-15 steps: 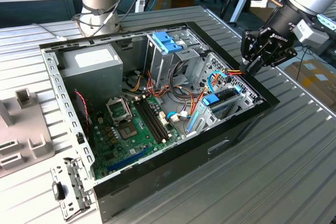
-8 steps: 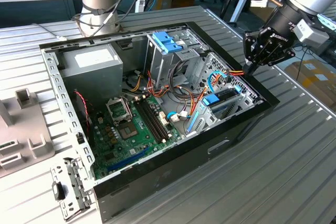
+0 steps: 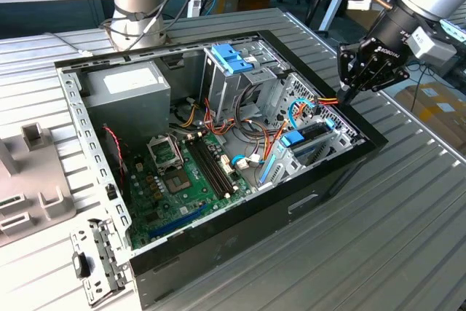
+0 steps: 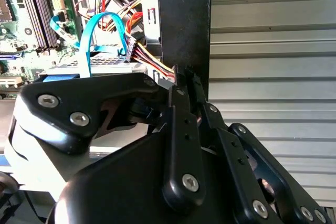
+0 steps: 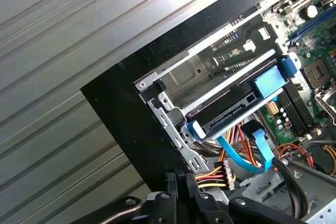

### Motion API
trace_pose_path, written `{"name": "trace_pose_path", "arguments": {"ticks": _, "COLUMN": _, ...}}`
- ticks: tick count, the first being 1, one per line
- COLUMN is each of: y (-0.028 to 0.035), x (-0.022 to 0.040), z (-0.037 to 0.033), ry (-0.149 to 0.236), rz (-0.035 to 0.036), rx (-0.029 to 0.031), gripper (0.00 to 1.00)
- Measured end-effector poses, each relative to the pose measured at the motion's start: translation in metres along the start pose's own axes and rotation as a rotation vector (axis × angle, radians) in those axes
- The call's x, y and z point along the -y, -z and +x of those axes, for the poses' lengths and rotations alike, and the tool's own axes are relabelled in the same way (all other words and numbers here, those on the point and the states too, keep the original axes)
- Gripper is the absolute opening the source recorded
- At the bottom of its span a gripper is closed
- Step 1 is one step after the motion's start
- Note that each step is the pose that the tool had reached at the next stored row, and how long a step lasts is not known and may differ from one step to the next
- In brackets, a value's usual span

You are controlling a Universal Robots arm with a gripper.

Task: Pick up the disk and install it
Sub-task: 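Insert the first disk wire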

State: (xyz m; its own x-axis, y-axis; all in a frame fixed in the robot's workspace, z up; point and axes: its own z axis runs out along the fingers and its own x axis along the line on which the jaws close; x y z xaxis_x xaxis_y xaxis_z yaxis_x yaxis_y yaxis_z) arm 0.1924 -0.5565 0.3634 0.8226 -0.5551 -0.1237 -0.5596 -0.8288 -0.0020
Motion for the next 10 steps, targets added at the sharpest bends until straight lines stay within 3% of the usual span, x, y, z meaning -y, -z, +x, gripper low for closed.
{"name": "trace_pose_path", "arguments": {"ticks": 10, "y": 0.0133, "x": 0.0005, "z": -0.0029, "ry": 0.000, "rz": 0.0016, "rx": 0.0010, "gripper": 0.17}}
